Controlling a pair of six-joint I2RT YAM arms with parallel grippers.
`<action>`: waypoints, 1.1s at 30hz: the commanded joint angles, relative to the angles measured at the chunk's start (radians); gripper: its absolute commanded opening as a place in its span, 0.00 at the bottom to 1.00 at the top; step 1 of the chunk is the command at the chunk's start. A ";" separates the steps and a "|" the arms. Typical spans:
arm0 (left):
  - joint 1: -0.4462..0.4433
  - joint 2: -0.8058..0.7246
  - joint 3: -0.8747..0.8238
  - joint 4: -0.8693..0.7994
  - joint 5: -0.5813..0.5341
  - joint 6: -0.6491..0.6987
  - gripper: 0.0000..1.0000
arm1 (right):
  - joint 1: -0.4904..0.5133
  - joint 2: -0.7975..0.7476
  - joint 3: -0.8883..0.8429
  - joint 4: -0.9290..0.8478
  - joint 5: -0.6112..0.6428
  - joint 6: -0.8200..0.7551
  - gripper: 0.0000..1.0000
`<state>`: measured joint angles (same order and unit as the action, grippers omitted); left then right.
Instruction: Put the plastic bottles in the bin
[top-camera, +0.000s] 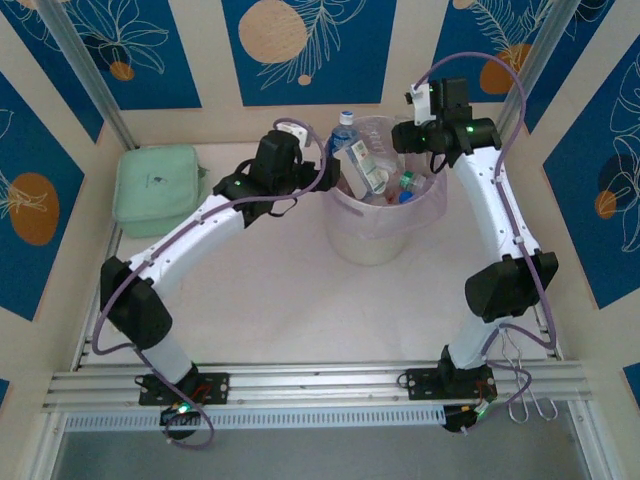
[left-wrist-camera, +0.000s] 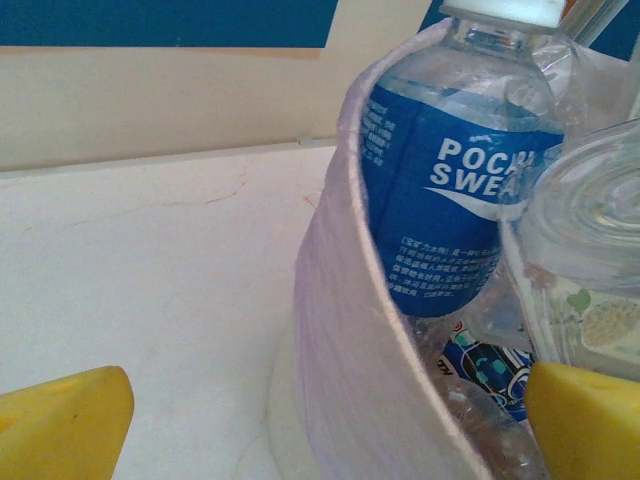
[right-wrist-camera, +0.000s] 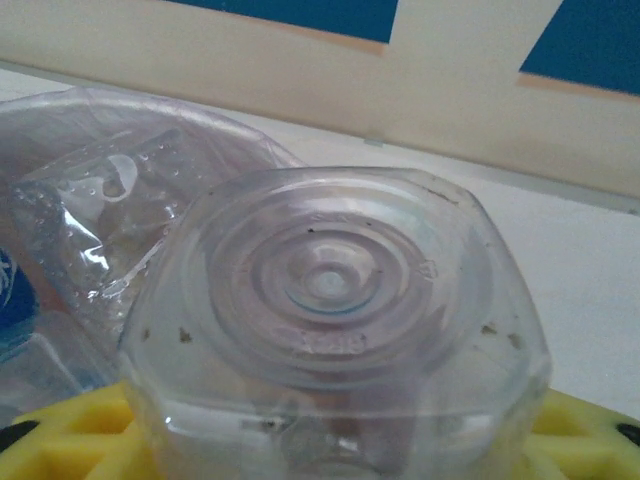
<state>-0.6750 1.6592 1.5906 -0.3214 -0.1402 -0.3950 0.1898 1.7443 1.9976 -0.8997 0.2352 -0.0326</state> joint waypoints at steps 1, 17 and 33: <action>-0.011 -0.038 -0.036 -0.016 0.030 0.007 1.00 | 0.053 0.011 0.077 -0.220 -0.109 0.080 0.64; -0.010 -0.179 -0.083 0.044 0.060 0.009 1.00 | 0.019 0.074 0.363 -0.277 -0.064 0.111 0.80; -0.010 0.049 0.039 0.052 0.027 -0.034 1.00 | 0.030 0.103 0.145 -0.148 -0.188 0.131 0.56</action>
<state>-0.6811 1.6508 1.6207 -0.2432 -0.1085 -0.4152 0.1986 1.8683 2.2238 -1.0267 0.1589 0.0608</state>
